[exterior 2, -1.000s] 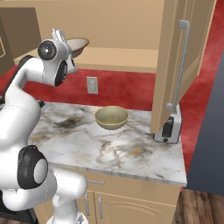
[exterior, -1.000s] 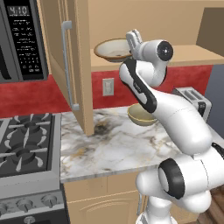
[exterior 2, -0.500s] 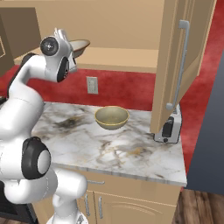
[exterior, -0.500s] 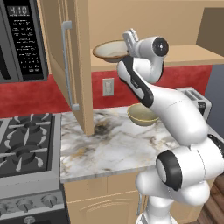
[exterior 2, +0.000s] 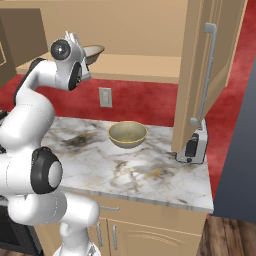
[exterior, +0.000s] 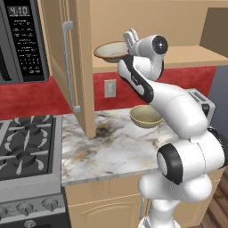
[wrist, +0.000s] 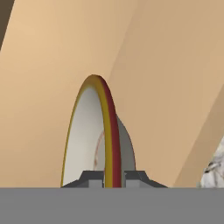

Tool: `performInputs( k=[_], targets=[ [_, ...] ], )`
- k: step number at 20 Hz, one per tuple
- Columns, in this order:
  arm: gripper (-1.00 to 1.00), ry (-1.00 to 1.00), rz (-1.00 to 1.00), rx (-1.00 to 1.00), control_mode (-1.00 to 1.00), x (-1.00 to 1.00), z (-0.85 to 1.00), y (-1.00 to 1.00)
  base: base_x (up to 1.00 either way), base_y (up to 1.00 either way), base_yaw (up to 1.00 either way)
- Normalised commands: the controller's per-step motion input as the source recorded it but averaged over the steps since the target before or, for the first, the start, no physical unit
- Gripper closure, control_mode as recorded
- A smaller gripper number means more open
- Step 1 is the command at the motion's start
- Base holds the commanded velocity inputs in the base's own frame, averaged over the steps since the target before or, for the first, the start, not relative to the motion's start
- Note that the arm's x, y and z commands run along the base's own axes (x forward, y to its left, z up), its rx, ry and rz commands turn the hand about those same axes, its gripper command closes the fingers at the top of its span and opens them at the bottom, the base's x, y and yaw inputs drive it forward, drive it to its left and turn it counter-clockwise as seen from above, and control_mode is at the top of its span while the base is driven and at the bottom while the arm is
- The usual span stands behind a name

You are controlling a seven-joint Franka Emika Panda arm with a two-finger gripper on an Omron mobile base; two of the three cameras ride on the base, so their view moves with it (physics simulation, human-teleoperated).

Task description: Open the cabinet. Pick the bowls from the counter and place them in the cabinet. Then close the cabinet.

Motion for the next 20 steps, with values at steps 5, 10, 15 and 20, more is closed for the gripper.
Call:
performInputs(
  k=[5,10,15,20],
  targets=[
    [1.0,0.0,0.0,0.0,-1.0,0.25,-0.11,0.05,0.0,0.0,0.0],
    [1.0,0.0,0.0,0.0,-1.0,0.31,-0.07,0.13,0.0,0.0,0.0],
    [-1.0,0.0,0.0,0.0,-1.0,0.44,-0.06,0.21,0.0,0.0,0.0],
    [-1.0,0.03,0.0,0.0,-1.0,0.07,0.0,0.02,0.0,0.0,0.0]
  ],
)
